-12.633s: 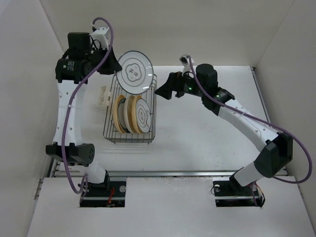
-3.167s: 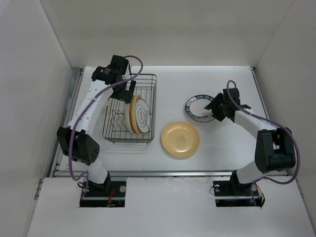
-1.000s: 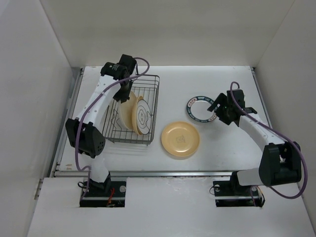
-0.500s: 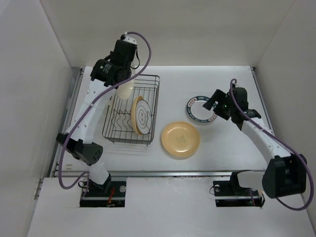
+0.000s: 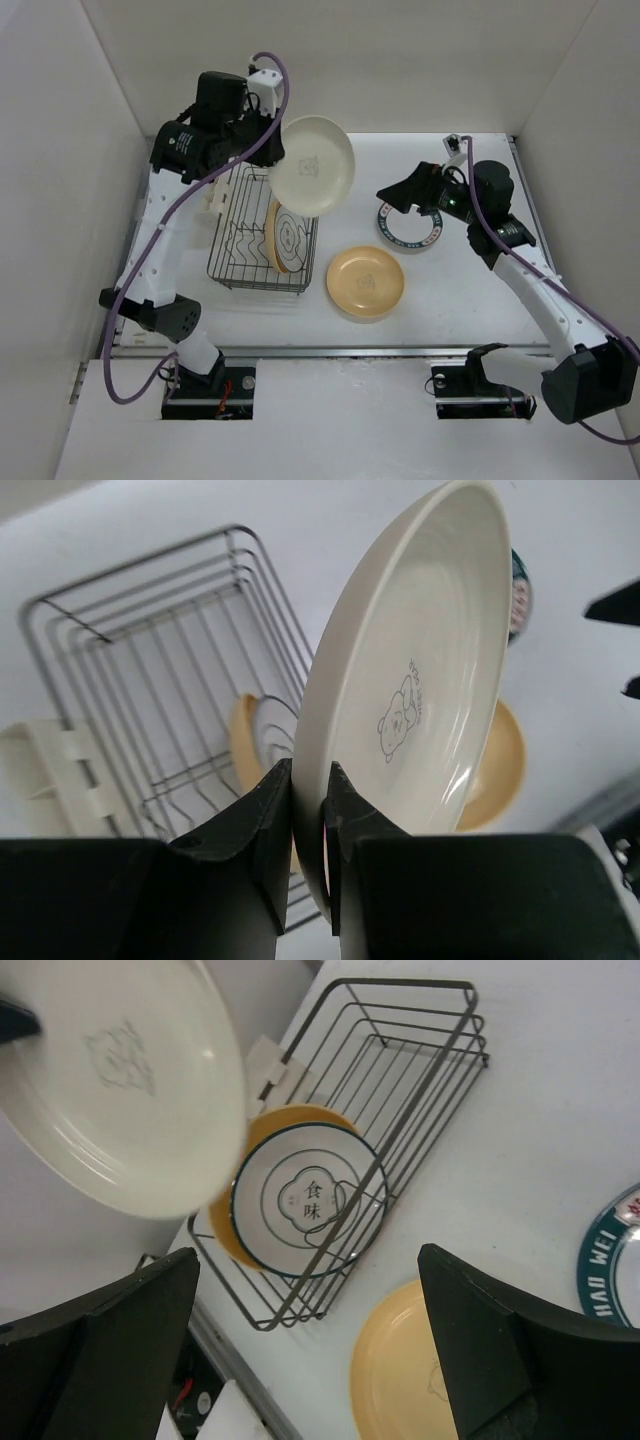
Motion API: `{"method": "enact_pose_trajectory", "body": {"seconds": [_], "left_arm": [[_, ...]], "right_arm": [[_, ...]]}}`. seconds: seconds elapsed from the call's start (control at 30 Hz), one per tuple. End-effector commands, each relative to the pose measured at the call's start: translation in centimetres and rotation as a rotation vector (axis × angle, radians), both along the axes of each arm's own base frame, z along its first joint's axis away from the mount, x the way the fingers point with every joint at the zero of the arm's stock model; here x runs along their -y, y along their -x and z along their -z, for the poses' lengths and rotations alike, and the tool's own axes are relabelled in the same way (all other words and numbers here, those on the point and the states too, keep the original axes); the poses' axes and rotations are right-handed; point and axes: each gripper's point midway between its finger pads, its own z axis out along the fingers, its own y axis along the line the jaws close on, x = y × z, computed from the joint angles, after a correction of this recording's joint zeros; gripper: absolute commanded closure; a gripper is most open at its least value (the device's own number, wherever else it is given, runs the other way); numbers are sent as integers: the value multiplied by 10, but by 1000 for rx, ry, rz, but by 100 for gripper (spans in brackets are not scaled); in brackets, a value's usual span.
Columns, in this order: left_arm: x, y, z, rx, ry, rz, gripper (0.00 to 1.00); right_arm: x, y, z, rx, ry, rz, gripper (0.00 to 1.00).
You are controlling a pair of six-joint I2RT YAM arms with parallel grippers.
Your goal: Unload the plates from the dish rack
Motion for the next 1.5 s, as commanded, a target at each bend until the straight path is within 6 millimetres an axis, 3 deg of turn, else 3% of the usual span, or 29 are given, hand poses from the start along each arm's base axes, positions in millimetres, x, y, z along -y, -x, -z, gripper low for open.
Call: {"method": "enact_pose_trajectory", "body": {"seconds": [0.0, 0.1, 0.23, 0.33, 0.37, 0.5, 0.53, 0.57, 0.6, 0.63, 0.67, 0.7, 0.8, 0.83, 0.87, 0.93, 1.0, 1.07, 1.1, 1.23, 1.33, 1.47], "left_arm": [[40, 25, 27, -176, 117, 199, 100], [57, 43, 35, -237, 158, 320, 100], [61, 52, 39, -257, 156, 355, 100], [62, 53, 38, -259, 161, 362, 100], [62, 58, 37, -260, 168, 372, 100], [58, 53, 45, -263, 138, 348, 100], [55, 50, 47, -257, 121, 325, 97], [49, 48, 48, -249, 102, 298, 83], [41, 41, 56, -244, 61, 244, 38], [36, 37, 57, -229, 32, 222, 18], [30, 32, 59, -220, 9, 191, 3], [17, 23, 62, -197, -46, 115, 0], [-9, 13, 62, -162, -131, -18, 0], [-27, 5, 65, -143, -197, -103, 0], [-37, 3, 66, -134, -238, -139, 0], [-51, 0, 82, -164, -326, -189, 0], [-60, 1, 101, -221, -419, -205, 0], [-64, -2, 121, -264, -502, -215, 0], [-64, 2, 134, -299, -546, -197, 0], [-57, 4, 152, -329, -573, -170, 5], [-60, 3, 157, -331, -589, -179, 15], [-62, 3, 176, -383, -636, -176, 27]], "right_arm": [[-17, 6, -37, 108, -60, -87, 3], [-34, 8, -30, 91, -68, -144, 3], [-53, 14, -24, 76, -75, -201, 13], [-63, 9, -11, 40, -71, -201, 34], [-64, 7, -7, 30, -67, -201, 50], [-67, 6, -4, -1, -81, -191, 100], [-64, 1, -1, -9, -74, -157, 100], [-60, 2, -8, 3, -75, -135, 100], [-57, 1, -8, 2, -71, -112, 100], [-50, -3, -3, -22, -53, -52, 100], [-44, -1, -8, -23, -56, -19, 100], [-39, -2, -7, -33, -47, 14, 100], [-7, -5, 14, -125, 11, 174, 100], [-2, -3, 19, -147, 29, 202, 100], [13, -1, 40, -212, 76, 262, 100], [26, 6, 55, -254, 109, 308, 100], [33, 18, 88, -325, 169, 315, 100], [35, 26, 108, -371, 204, 302, 100], [34, 35, 128, -419, 230, 268, 100], [32, 56, 174, -542, 278, 210, 100], [32, 71, 199, -603, 310, 165, 100], [34, 74, 215, -628, 343, 155, 99]]}}
